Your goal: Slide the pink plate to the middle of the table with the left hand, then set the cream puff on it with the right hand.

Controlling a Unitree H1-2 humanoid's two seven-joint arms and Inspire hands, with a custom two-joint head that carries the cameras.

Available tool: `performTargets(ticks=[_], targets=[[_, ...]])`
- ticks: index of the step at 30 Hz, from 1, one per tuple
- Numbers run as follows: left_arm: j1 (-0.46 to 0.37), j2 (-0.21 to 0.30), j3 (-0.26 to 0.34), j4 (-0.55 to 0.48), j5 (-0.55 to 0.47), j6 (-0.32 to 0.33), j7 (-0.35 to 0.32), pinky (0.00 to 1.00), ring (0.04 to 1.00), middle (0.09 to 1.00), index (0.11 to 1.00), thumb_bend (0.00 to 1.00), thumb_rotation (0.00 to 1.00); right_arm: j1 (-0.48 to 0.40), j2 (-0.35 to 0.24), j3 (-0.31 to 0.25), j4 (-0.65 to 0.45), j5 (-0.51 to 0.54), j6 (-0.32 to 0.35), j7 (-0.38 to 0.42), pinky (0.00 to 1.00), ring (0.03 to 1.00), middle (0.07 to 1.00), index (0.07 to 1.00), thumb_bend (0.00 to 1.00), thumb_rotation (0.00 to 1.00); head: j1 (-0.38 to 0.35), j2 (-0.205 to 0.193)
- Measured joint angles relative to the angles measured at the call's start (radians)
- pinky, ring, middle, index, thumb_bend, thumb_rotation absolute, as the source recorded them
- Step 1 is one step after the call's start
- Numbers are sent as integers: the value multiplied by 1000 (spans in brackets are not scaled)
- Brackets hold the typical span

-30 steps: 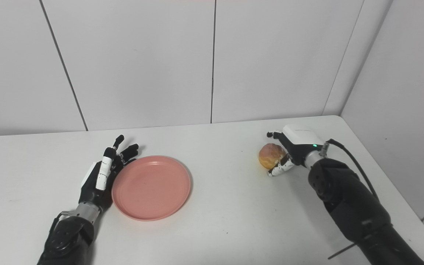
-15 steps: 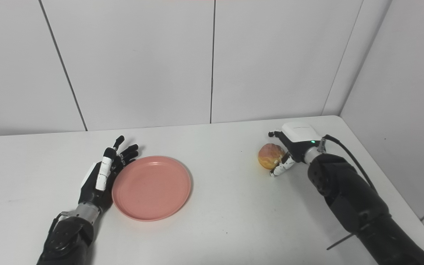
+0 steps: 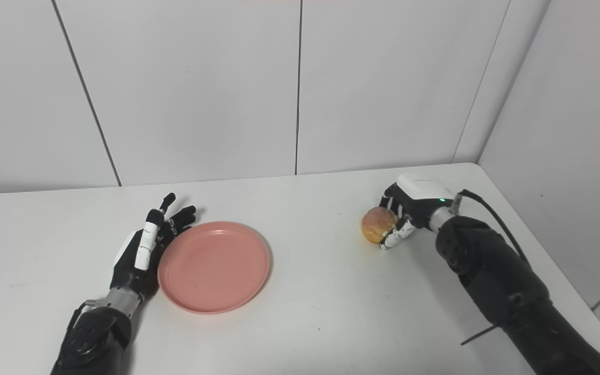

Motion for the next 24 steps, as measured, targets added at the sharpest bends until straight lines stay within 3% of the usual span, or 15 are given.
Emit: performTargets(ticks=[10,15,18,21,22,23,24], targets=[[3,0,0,-10,0,14,1,895,873,849,1000,936,936,-10,-1,14,15,9,-11,-1,321,410,459,497,527,2,0,2],[6,0,-1,-15,0,16,0,918,874,850,1000,941,929,-10,-1,14,12,10,-11,-1,259,332,408,515,521,1,-2,2],[6,-1,-1,-16,0,17,0,927,875,844,1000,937,928,-8,-2,13,2,10,-11,0,257,342,409,517,521,1,0,3],[7,-1,-1,-21,0,19,0,924,875,838,1000,927,931,4,-4,12,-25,10,-11,5,223,297,466,490,527,0,3,5],[7,-2,-1,-23,0,21,0,919,873,838,1000,921,933,8,-4,11,-41,11,-11,11,227,305,427,502,523,0,3,6],[7,-2,-1,-23,0,21,0,916,872,840,1000,916,934,11,-4,11,-50,11,-11,17,306,415,487,482,520,0,3,6],[7,-2,-1,-24,0,22,1,914,872,841,1000,912,934,13,-4,11,-60,12,-11,26,379,506,492,482,523,0,6,6]])
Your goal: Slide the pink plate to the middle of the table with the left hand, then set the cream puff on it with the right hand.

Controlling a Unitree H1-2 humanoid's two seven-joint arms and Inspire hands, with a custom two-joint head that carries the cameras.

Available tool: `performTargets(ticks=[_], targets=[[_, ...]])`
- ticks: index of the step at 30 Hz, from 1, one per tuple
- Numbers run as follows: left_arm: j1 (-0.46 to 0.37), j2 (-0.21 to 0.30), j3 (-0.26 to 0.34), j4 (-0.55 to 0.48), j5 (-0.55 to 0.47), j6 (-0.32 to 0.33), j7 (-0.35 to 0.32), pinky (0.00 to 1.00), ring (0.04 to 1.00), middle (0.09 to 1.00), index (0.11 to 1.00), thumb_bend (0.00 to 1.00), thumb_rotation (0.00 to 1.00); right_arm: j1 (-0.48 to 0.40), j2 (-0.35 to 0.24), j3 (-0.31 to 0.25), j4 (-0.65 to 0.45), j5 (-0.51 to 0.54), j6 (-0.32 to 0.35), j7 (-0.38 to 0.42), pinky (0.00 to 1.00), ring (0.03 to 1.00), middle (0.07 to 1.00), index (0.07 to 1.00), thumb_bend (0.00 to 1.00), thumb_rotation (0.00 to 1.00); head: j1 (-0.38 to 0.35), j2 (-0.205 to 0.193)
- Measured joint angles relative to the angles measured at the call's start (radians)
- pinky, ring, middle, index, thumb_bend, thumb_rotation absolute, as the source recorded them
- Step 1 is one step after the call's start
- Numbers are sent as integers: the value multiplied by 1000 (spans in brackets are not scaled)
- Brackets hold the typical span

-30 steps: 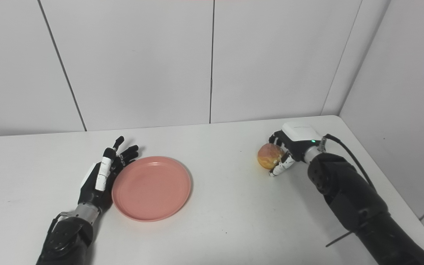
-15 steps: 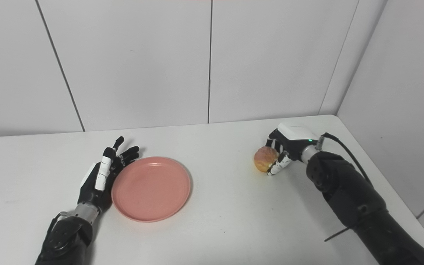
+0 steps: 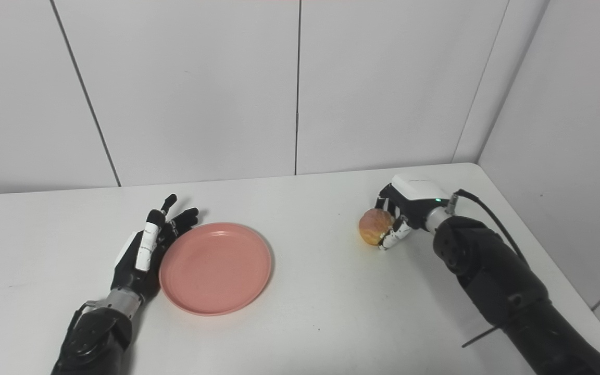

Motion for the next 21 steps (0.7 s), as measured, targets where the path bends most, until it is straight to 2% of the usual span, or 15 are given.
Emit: performTargets(ticks=[1,3,4,8,10,13,17,21], targets=[[0,0,0,-1,0,1,0,913,872,842,1000,909,935,2,0,0,-9,3,0,6,417,552,494,482,524,0,3,0],[0,-2,0,-3,0,3,0,908,871,843,1000,902,934,7,0,0,-33,3,0,20,355,446,476,499,525,1,8,0],[0,-2,0,-4,0,4,0,895,868,840,1000,903,933,9,0,-1,-53,3,0,25,263,338,475,492,526,0,15,2],[0,-5,-5,-7,3,10,4,859,861,830,1000,909,928,3,0,-18,-155,8,0,55,168,231,470,486,528,0,35,0],[1,-7,-9,-11,6,15,12,850,860,829,1000,910,928,-5,0,-30,-189,12,0,65,164,228,469,485,528,0,52,2],[1,-10,-15,-19,16,27,22,868,856,831,1000,928,916,-11,0,-37,-233,17,0,87,226,298,423,507,521,1,90,6],[4,-21,-20,-27,22,33,38,866,851,829,997,936,914,-11,5,-34,-298,15,-3,101,298,364,431,516,521,2,133,9],[7,-33,-29,-31,28,33,46,847,832,811,993,935,917,-11,24,-24,-341,1,-6,106,276,346,424,516,521,2,190,6]])
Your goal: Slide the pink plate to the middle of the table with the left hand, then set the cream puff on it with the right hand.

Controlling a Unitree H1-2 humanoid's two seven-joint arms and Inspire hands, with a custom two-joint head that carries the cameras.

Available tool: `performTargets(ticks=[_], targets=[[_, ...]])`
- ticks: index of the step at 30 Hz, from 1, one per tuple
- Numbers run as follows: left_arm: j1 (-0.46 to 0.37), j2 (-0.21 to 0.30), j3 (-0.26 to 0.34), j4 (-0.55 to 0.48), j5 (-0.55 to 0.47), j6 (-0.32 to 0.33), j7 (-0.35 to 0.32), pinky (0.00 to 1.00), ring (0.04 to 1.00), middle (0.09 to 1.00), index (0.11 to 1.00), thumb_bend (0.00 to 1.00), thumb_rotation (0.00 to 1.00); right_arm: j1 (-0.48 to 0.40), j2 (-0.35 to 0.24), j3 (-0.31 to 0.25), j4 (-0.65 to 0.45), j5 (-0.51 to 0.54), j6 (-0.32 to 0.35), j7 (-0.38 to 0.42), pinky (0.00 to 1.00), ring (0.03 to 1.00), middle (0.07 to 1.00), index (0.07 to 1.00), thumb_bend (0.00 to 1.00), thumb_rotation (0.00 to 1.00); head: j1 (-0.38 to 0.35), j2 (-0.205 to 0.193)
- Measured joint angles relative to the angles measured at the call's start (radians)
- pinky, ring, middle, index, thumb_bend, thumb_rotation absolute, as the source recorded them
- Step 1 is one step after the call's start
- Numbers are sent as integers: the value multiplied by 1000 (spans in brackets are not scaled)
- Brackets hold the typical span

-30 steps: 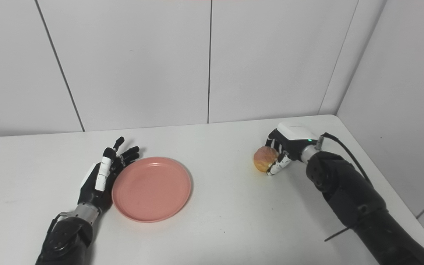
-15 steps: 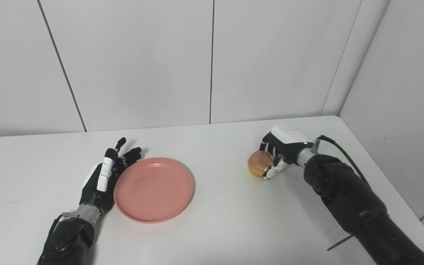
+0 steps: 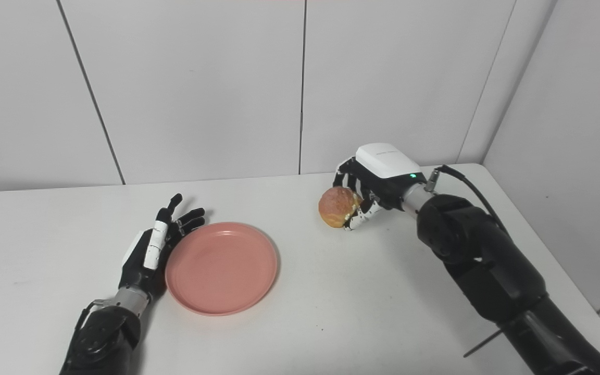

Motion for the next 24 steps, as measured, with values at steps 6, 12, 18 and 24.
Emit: performTargets(ticks=[6,12,18,24], targets=[[0,-13,-8,1,19,-1,21,817,823,804,991,942,900,0,52,9,-21,0,-68,-5,283,354,429,519,521,3,77,-11],[0,-34,-14,11,32,-16,30,800,818,804,998,934,901,1,83,9,-29,1,-109,-8,281,350,427,519,521,3,137,-14],[0,-45,-22,14,41,-22,35,808,823,806,999,935,902,5,120,33,-64,-10,-113,-3,347,405,443,517,522,3,190,-12],[0,-46,-29,15,44,-22,38,821,819,795,1000,924,909,9,159,56,-61,-9,-115,4,320,391,441,516,522,3,209,-14]])
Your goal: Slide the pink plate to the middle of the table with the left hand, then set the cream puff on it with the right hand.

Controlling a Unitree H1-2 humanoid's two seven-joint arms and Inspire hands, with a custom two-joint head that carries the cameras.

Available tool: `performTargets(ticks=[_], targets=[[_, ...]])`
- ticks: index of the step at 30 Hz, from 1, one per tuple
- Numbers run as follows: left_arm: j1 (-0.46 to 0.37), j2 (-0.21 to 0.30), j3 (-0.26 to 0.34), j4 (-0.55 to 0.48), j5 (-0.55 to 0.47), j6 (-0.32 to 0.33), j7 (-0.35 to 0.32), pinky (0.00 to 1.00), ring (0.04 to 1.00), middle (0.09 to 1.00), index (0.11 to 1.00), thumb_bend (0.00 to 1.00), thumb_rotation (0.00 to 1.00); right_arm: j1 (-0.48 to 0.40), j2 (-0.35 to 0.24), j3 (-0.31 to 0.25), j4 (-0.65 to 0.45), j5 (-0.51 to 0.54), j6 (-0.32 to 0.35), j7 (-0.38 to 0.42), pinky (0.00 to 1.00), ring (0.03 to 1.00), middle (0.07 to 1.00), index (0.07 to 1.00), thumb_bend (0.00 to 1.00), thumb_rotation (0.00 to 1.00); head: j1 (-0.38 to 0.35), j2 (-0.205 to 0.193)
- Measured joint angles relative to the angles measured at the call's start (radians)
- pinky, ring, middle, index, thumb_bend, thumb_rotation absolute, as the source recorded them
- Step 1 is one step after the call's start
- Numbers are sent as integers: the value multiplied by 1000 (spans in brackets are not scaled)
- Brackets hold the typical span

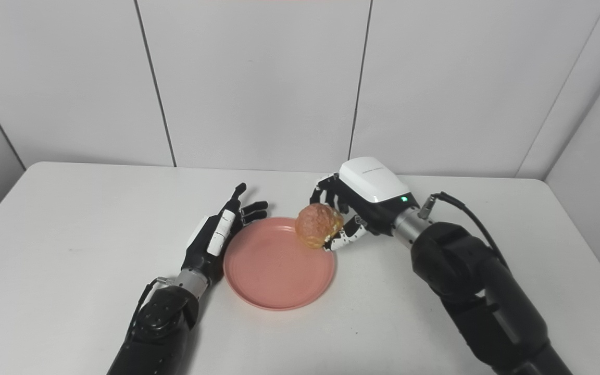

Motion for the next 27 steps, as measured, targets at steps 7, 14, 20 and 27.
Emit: performTargets(ticks=[7,14,20,27], targets=[[-1,-3,-9,7,16,-6,13,801,843,804,1000,930,923,-7,59,14,30,2,0,19,382,453,469,498,525,4,11,-3],[-1,-2,-12,4,16,-6,14,778,838,801,1000,951,929,-64,99,49,108,-8,0,21,219,283,460,489,527,1,18,2],[-1,-2,-16,4,19,-6,17,787,849,801,1000,935,947,-95,138,102,210,-28,-2,24,198,266,472,485,527,1,14,0],[-1,1,-17,4,19,-6,15,779,850,791,1000,926,942,-143,153,156,336,-30,-51,48,310,386,439,514,523,3,8,3]])
